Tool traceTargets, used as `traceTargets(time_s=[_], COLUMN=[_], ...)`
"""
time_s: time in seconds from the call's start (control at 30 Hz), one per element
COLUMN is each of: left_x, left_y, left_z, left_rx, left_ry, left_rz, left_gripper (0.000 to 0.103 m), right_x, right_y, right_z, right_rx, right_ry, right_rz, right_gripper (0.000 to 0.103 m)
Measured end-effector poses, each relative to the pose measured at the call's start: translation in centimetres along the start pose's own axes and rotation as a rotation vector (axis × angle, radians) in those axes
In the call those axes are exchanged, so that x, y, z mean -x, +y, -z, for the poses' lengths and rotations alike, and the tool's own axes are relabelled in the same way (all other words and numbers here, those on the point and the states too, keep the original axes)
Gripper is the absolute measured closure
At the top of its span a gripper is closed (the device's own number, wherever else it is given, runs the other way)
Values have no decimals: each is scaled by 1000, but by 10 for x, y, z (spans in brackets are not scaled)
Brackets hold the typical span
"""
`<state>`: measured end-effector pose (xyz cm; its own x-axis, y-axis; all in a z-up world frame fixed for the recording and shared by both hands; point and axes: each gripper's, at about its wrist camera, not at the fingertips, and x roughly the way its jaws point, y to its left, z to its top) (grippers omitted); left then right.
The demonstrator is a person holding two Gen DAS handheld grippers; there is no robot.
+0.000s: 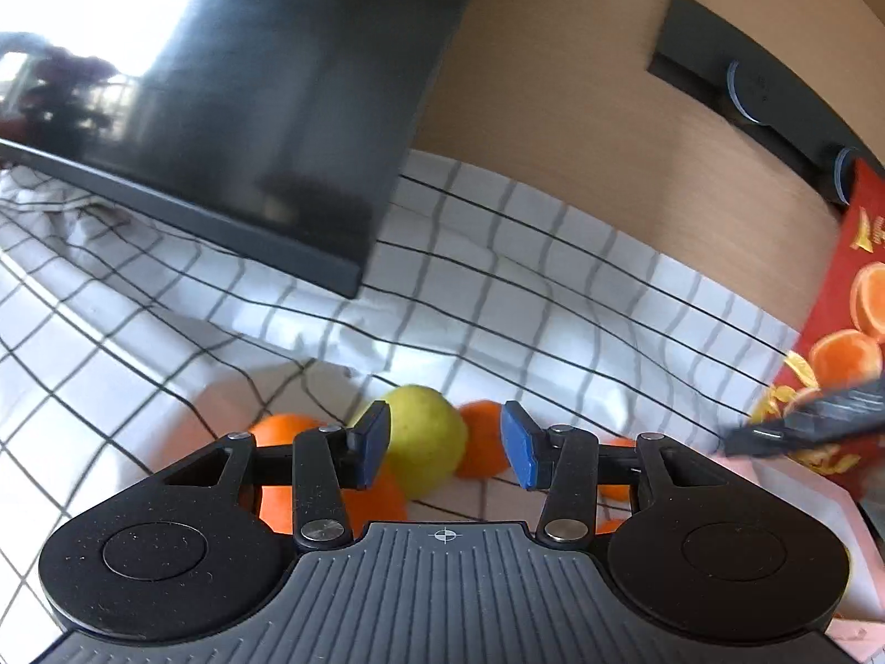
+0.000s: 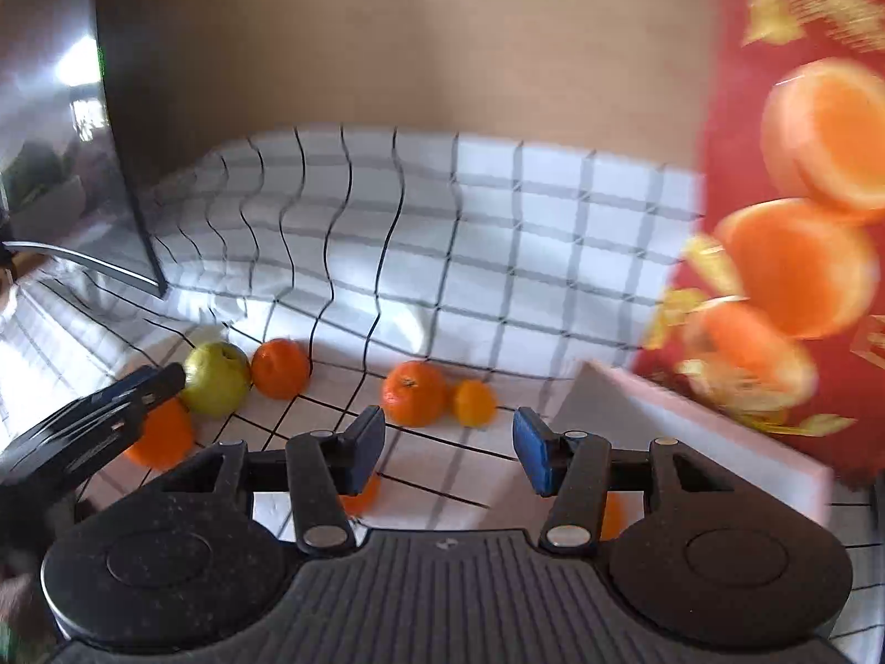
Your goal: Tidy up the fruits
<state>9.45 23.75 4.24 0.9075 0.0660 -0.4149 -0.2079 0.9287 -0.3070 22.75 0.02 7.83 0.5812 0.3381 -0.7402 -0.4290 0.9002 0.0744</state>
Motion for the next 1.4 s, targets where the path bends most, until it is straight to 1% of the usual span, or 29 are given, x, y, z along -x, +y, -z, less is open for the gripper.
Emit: traceTargets(time_s=[0.1,0.13,0.2,0.3,0.4,0.5,0.57,0.6,0.67,0.7,0.73,0.77,0.83,0.9,0.97,1.07,1.1,1.17,1.23,1.27,1.33,1.4], left_x=[5,5,6,8,10,11,13,12,8,6,4,1,-1,0,0,-4,-7,-8,-9,-9,-11,-13], left_y=[-9,-14,-13,4,23,33,32,31,27,26,26,26,27,27,24,20,17,10,3,-1,-7,-13], left_z=[2,3,4,0,-4,-6,-5,-5,-3,-2,-1,0,1,2,3,5,7,9,12,15,19,25], left_rx=[-64,-85,-104,-38,36,84,82,72,46,35,30,25,25,27,21,11,2,-30,-66,-85,-116,-147], left_ry=[3,4,-10,-43,-57,-69,-84,-89,-81,-70,-61,-53,-50,-59,-63,-28,-12,2,14,19,30,53], left_rz=[25,20,-15,-43,-65,-49,-34,-23,-6,1,6,13,21,38,63,141,172,200,211,222,239,249], left_gripper=[54,54,54,54,54,54,54,54,54,54,54,54,54,54,54,54,54,54,54,54,54,54], right_x=[-33,-42,-61,-84,-92,-93,-97,-101,-109,-111,-110,-108,-94,-65,-31,12,24,46,60,67,74,79], right_y=[9,11,12,16,22,29,36,41,51,56,59,62,63,62,60,52,49,38,32,28,20,11], right_z=[-12,-14,-16,-17,-17,-16,-15,-14,-12,-12,-11,-11,-10,-6,5,35,48,78,109,123,145,163], right_rx=[-24,-33,-51,-39,-11,17,38,51,101,126,143,153,155,154,160,145,133,106,97,96,96,98], right_ry=[21,32,63,75,49,58,71,79,87,88,98,108,111,86,71,87,98,129,147,153,162,156], right_rz=[18,26,47,104,99,80,66,69,116,139,166,164,111,48,-42,-160,-190,-237,-268,-269,-250,-199], right_gripper=[52,52,52,51,51,51,51,49,49,55,58,58,58,58,58,58,58,58,58,58,58,58])
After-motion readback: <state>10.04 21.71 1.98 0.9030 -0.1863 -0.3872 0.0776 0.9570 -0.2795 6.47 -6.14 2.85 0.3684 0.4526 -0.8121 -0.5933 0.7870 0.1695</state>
